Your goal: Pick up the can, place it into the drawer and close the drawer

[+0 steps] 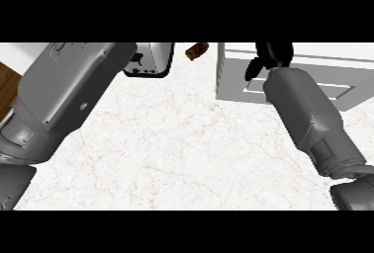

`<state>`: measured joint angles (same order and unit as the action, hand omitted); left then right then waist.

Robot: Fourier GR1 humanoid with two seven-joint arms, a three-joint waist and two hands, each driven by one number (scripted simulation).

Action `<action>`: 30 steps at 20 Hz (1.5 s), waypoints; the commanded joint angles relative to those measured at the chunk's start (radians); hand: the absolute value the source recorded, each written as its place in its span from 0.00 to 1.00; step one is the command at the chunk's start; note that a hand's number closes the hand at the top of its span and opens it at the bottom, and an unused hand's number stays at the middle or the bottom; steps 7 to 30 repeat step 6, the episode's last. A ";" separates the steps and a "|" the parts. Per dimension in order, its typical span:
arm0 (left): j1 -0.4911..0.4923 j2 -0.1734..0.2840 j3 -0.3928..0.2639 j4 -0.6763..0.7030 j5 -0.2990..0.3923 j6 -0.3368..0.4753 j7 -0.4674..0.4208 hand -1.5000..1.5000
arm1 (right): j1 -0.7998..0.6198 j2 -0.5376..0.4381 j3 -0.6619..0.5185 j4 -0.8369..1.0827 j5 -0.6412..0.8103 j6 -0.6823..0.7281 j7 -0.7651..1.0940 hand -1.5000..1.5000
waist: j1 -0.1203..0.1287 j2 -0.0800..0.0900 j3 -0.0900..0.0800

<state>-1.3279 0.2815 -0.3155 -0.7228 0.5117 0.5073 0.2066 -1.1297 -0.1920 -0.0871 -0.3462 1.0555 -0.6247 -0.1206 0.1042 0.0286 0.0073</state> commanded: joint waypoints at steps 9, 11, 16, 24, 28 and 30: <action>0.107 0.027 -0.019 -0.154 -0.003 0.009 0.035 0.00 | -0.085 0.046 -0.108 -0.004 -0.113 -0.047 -0.087 0.00 | 0.025 -0.018 -0.006; 0.107 0.027 -0.019 -0.154 -0.003 0.009 0.035 0.00 | -0.085 0.046 -0.108 -0.004 -0.113 -0.047 -0.087 0.00 | 0.025 -0.018 -0.006; 0.107 0.027 -0.019 -0.154 -0.003 0.009 0.035 0.00 | -0.085 0.046 -0.108 -0.004 -0.113 -0.047 -0.087 0.00 | 0.025 -0.018 -0.006; 0.107 0.027 -0.019 -0.154 -0.003 0.009 0.035 0.00 | -0.085 0.046 -0.108 -0.004 -0.113 -0.047 -0.087 0.00 | 0.025 -0.018 -0.006; 0.107 0.027 -0.019 -0.154 -0.003 0.009 0.035 0.00 | -0.085 0.046 -0.108 -0.004 -0.113 -0.047 -0.087 0.00 | 0.025 -0.018 -0.006; 0.107 0.027 -0.019 -0.154 -0.003 0.009 0.035 0.00 | -0.085 0.046 -0.108 -0.004 -0.113 -0.047 -0.087 0.00 | 0.025 -0.018 -0.006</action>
